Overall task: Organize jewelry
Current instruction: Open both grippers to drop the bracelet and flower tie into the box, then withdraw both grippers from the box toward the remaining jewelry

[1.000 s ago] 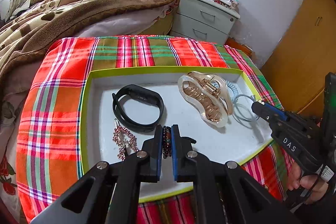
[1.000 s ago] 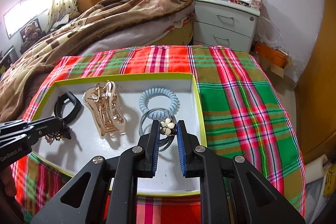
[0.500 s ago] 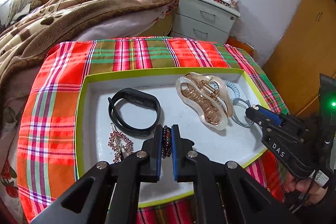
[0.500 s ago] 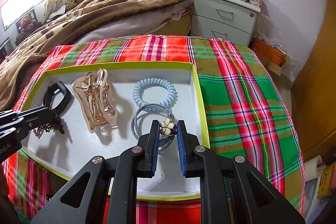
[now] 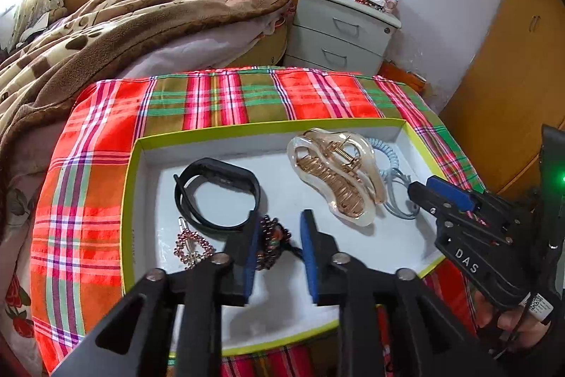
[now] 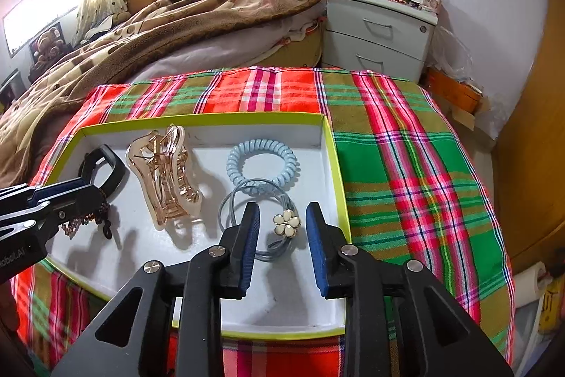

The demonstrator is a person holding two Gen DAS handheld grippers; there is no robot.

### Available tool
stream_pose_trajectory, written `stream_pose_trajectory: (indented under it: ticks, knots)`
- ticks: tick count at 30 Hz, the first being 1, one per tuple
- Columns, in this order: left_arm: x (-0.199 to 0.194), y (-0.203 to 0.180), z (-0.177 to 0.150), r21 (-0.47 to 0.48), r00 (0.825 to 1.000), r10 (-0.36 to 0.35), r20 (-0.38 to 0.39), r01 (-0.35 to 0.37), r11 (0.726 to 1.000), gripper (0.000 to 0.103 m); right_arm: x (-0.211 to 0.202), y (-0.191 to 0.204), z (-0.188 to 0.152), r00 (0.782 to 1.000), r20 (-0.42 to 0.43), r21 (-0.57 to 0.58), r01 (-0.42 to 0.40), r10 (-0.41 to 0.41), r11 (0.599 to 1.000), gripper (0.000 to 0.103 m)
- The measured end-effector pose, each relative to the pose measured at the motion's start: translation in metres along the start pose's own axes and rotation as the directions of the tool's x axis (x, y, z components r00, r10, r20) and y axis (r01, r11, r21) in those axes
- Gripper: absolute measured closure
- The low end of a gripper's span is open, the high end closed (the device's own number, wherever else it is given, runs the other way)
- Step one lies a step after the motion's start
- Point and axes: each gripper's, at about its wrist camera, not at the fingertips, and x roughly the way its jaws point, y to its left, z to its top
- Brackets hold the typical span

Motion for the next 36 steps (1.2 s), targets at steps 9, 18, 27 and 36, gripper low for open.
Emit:
stream_pose_trajectory:
  ticks: [9, 18, 27, 36]
  knots:
    - [0.0, 0.0, -0.001, -0.007, 1.0, 0.008, -0.005, -0.008, 1.0, 0.071, -0.005, -0.001, -0.001, 1.0, 0.022, 0.011, -0.013, 0.013, 1.0, 0.06]
    - [-0.016, -0.004, -0.004, -0.005, 1.0, 0.012, 0.02, -0.012, 1.0, 0.061, -0.018, 0.001, -0.004, 0.999, 0.047, 0.028, -0.018, 0.017, 0.999, 0.06]
    - [-0.043, -0.011, -0.015, 0.001, 0.999, -0.001, 0.051, 0.001, 1.0, 0.06, -0.044, 0.001, -0.014, 0.995, 0.087, 0.045, -0.042, 0.038, 0.998, 0.06]
    - [-0.075, -0.009, -0.037, -0.015, 0.996, -0.019, 0.086, 0.02, 1.0, 0.06, -0.074, 0.004, -0.036, 0.991, 0.117, 0.046, -0.076, 0.07, 0.996, 0.06]
